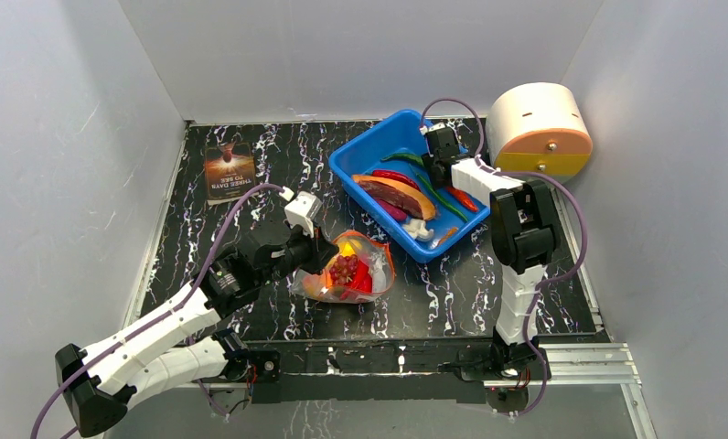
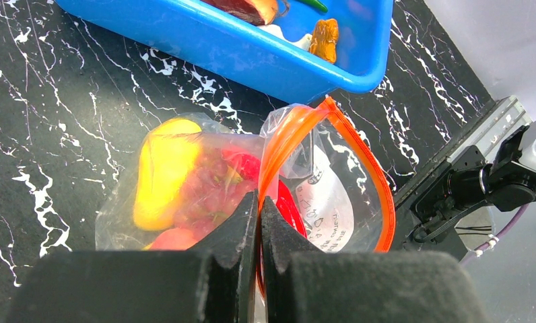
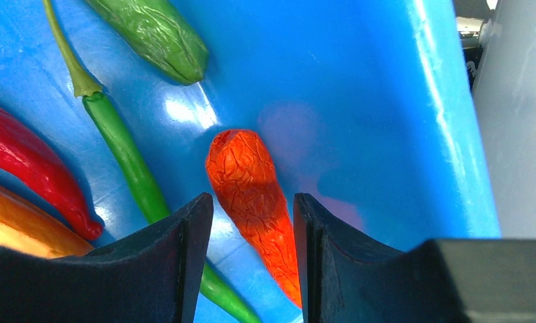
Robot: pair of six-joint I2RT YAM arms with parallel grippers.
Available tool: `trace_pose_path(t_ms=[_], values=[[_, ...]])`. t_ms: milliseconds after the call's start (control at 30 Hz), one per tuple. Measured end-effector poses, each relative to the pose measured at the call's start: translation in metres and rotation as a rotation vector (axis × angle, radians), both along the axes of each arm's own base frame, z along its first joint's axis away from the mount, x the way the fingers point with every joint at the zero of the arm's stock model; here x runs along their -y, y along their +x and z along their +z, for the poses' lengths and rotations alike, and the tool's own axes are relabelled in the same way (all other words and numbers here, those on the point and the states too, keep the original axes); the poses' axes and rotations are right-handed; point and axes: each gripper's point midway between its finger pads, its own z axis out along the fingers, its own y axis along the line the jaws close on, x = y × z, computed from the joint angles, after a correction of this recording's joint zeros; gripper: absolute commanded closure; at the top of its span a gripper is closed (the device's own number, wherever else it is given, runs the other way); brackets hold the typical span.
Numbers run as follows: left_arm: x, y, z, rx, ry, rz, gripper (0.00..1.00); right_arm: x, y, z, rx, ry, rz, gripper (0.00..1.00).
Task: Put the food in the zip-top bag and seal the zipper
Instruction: Pick up the fake vegetable from the bin.
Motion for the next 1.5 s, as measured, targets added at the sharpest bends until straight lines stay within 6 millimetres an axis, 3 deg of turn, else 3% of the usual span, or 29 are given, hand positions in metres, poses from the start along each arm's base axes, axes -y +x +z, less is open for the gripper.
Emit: trace_pose_path(t_ms=[300, 567, 767, 867, 1067, 1200, 1333, 1500], values=[[0.000, 0.000, 0.000, 0.000, -0.001, 0.000, 1.00, 0.003, -0.004, -0.025, -0.056, -0.026, 0.007, 0.59], [0.000, 0.000, 0.000, 0.000, -0.001, 0.000, 1.00, 0.003, -0.003, -0.022, -0.059, -0.031, 0.011, 0.74], [-0.001, -0.001, 0.003, 0.002, -0.012, 0.003, 1.00, 0.001, -0.007, -0.016, -0.068, -0.018, 0.017, 0.74], [-0.001, -0.001, 0.003, -0.001, -0.015, 0.006, 1.00, -0.001, -0.006, 0.001, -0.036, 0.003, 0.023, 0.74], [0.000, -0.001, 0.003, -0.009, -0.022, 0.010, 1.00, -0.009, -0.009, 0.072, 0.102, 0.085, 0.045, 0.74], [0.000, -0.001, 0.003, -0.011, -0.023, 0.012, 1.00, -0.018, -0.023, 0.113, 0.182, 0.169, 0.072, 0.74], [0.002, 0.001, 0.000, -0.016, -0.018, 0.012, 1.00, -0.031, -0.043, 0.139, 0.231, 0.259, 0.118, 0.74], [0.005, 0.002, -0.006, -0.030, -0.003, 0.008, 1.00, -0.047, -0.067, 0.157, 0.257, 0.355, 0.191, 0.74]])
